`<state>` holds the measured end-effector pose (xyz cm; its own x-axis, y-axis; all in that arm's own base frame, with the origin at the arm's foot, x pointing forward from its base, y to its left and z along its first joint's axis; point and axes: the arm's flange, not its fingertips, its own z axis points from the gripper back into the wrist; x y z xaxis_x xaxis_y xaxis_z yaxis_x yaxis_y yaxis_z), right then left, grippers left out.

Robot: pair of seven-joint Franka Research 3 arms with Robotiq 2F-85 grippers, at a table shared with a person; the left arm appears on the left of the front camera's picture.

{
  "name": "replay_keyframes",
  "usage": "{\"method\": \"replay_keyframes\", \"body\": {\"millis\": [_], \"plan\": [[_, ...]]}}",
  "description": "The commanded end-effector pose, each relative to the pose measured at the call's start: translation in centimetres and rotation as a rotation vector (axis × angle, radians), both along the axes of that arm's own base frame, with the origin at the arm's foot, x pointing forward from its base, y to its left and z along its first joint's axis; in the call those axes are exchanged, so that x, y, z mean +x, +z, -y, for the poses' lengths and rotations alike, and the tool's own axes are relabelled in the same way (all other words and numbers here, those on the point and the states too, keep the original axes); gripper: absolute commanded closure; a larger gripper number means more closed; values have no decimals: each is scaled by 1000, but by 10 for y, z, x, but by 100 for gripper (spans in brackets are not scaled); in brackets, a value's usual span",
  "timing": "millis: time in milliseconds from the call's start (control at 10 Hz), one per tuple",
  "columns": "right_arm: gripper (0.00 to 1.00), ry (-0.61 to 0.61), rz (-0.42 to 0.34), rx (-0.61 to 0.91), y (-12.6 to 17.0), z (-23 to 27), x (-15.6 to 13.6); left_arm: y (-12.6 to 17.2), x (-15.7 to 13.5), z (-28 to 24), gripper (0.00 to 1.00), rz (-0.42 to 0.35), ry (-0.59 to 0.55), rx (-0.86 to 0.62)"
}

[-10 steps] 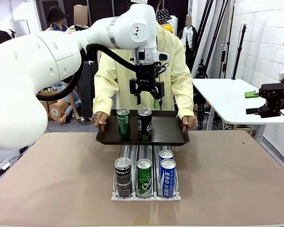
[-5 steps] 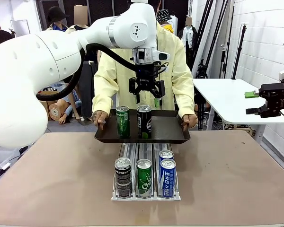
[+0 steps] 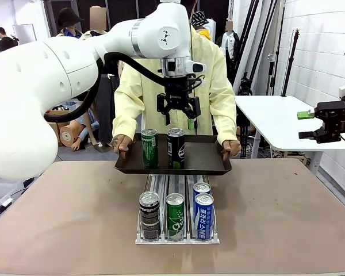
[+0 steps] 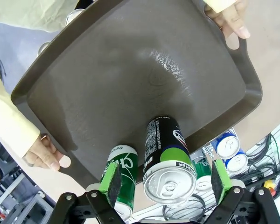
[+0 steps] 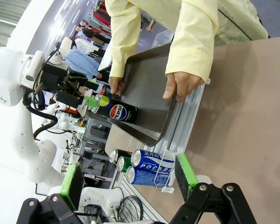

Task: Retrieve and hand over the desired beverage to the person.
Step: Place the picked can on the Handle tray extended by the person.

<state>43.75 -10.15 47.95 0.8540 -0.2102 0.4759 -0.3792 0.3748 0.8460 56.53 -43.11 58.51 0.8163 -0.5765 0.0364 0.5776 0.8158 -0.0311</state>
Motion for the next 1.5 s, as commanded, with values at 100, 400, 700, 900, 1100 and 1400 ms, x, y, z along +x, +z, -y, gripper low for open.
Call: {"method": "replay_keyframes", "body": {"millis": [100,400,700,900,1100,1400], "plan": [[0,4,-1,9,2,0,1,0,0,0,0,-1,3,1],[0,4,-1,9,2,0,1,0,0,0,0,-1,3,1],[0,4,-1,9,2,0,1,0,0,0,0,-1,3,1],[0,4,-1,9,2,0,1,0,0,0,0,-1,3,1],[0,4,-1,9,2,0,1,0,0,0,0,-1,3,1],[0,4,-1,9,2,0,1,0,0,0,0,-1,3,1]]}}
